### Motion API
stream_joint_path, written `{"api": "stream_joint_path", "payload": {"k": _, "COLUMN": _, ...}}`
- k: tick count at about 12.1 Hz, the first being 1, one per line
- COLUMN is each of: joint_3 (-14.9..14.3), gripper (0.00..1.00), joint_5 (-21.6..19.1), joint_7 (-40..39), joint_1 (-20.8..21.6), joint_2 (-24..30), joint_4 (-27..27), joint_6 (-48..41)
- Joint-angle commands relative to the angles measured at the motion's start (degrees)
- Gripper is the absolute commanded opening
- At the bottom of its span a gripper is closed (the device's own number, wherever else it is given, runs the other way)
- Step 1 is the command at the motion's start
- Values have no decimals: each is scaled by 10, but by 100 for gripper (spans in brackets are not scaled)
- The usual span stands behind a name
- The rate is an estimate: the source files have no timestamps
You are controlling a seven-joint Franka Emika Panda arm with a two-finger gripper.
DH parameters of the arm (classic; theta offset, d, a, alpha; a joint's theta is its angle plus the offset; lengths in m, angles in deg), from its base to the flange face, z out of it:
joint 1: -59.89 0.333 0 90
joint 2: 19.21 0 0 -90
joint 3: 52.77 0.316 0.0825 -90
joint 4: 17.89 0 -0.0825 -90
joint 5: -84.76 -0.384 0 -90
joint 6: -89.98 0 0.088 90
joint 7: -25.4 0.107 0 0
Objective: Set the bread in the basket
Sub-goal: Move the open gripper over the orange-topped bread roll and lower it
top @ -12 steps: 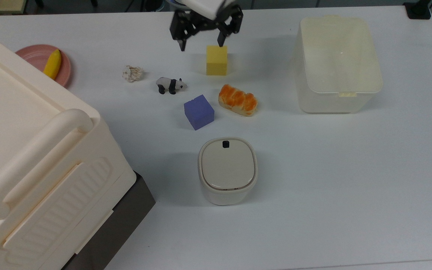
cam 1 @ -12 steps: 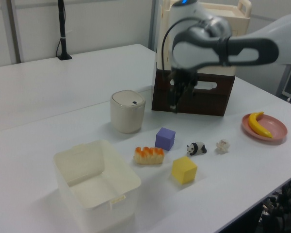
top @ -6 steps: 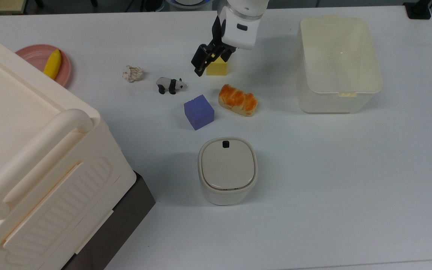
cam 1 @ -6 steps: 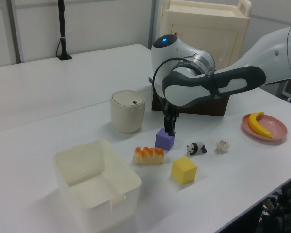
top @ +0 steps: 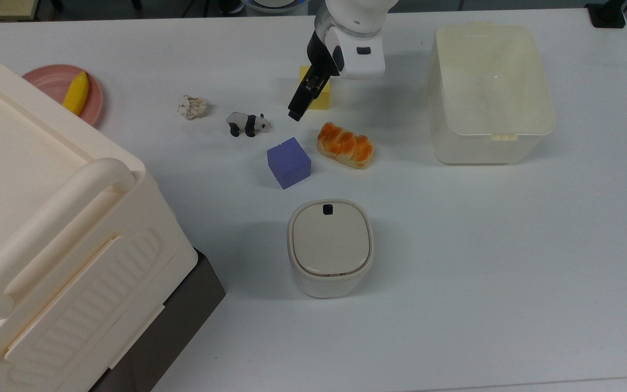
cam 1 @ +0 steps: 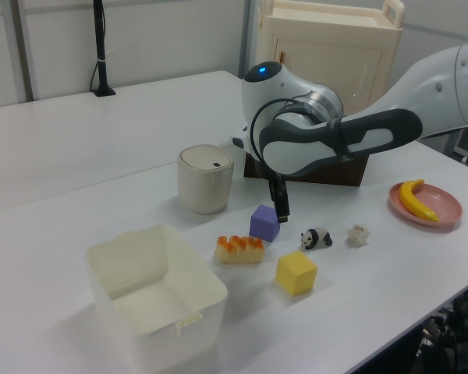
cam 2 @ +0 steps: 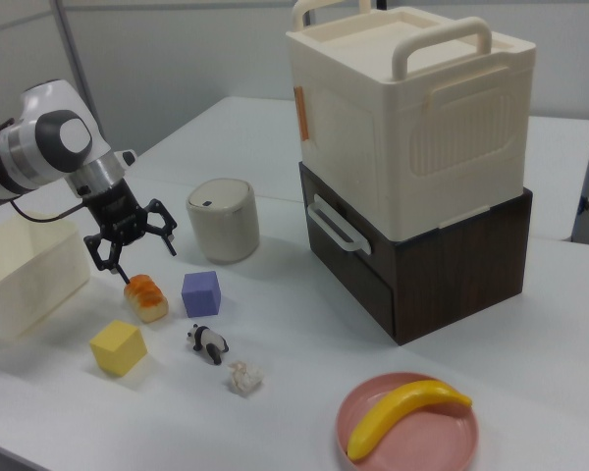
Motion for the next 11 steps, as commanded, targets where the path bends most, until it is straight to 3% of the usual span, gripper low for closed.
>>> {"api": "stream_joint_path", "payload": {"k": 1, "joint_3": 24, "gripper": 100, "joint_5": 1, "joint_7": 31, "joint_1": 2, "joint_2": -12, "joint_4": 9, "joint_6": 25}}
{"api": "stream_joint_path", "payload": {"k": 5, "joint_3": 59, "gripper": 100, "joint_5": 0, "joint_7": 48, "joint_1": 0, "joint_2": -55, "joint_4": 3, "joint_6": 69}}
{"api": "stream_joint_path", "payload": {"k": 8, "joint_3": 60, "gripper": 100, "joint_5": -41, "joint_7": 41, "joint_1": -6, "joint_2": -81, "joint_4": 1, "joint_6": 129}}
{"api": "stream_joint_path", "payload": {"k": 11, "joint_3": 60, "gripper": 100, "joint_5": -44, "joint_7": 47, "joint_1": -13, "joint_2": -89, "joint_4": -6, "joint_6": 146}}
